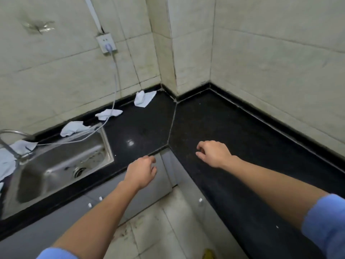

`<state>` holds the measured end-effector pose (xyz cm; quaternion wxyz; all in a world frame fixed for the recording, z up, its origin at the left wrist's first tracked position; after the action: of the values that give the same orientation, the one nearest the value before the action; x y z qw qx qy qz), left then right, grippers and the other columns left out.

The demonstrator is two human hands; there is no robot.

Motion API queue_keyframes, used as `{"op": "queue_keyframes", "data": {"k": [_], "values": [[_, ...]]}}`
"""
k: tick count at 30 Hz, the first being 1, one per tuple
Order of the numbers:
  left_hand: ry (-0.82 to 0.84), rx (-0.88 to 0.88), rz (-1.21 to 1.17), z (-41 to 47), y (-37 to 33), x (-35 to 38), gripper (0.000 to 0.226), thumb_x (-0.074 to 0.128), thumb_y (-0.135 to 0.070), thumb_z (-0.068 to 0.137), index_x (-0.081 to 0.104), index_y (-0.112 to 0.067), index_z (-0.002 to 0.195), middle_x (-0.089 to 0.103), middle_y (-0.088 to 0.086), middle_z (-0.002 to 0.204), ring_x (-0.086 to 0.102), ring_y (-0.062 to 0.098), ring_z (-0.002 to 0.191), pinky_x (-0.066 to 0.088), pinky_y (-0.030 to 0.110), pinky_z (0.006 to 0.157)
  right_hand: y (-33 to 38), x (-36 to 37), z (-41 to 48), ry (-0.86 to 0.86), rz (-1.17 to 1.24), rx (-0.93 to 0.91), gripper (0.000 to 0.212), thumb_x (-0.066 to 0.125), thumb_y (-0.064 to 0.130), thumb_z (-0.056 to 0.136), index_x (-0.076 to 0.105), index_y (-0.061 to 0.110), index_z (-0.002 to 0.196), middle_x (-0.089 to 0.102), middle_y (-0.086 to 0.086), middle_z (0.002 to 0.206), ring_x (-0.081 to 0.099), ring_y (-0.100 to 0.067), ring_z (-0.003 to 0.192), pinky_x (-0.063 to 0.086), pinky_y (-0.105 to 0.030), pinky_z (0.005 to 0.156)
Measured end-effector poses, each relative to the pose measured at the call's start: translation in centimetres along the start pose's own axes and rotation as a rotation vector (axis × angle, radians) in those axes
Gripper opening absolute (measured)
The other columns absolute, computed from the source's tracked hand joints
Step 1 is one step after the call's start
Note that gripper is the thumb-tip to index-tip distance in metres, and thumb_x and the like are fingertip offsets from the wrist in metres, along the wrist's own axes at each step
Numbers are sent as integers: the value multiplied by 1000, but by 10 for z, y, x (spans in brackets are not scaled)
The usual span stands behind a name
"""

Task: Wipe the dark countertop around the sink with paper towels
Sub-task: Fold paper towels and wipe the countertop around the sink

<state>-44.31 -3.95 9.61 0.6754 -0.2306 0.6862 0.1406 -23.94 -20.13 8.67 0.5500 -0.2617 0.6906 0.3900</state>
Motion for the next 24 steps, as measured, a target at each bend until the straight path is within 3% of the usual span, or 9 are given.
{"op": "queue_keyframes", "data": {"k": [11,17,24], "values": [[62,-203,-68,59,165,11,22,50,-33,90,58,-18,105,63,5,101,61,28,94,50,38,74,117,51,184,184,-42,-185,31,50,43,95,55,24,120,62,1,109,61,-21,96,50,-35,77],[61,-191,-99,140,252,5,22,49,-33,91,58,-19,106,63,4,103,61,25,94,50,36,77,155,65,285,230,-88,-104,35,51,46,93,54,26,121,62,2,111,61,-21,98,52,-38,81],[117,-102,-143,227,292,5,23,49,-33,91,57,-19,107,62,3,103,60,25,96,50,37,77,160,64,360,214,-71,-28,33,52,43,91,57,25,119,65,-1,111,61,-26,104,50,-38,84]]}}
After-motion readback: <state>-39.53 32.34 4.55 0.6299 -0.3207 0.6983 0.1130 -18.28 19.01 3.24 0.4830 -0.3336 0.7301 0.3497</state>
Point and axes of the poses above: each hand's wrist, its own z-axis towards the middle knuckle, its own x-axis out of the palm, y = z × x, the point moved 4 cm from there along z, towards the middle knuckle
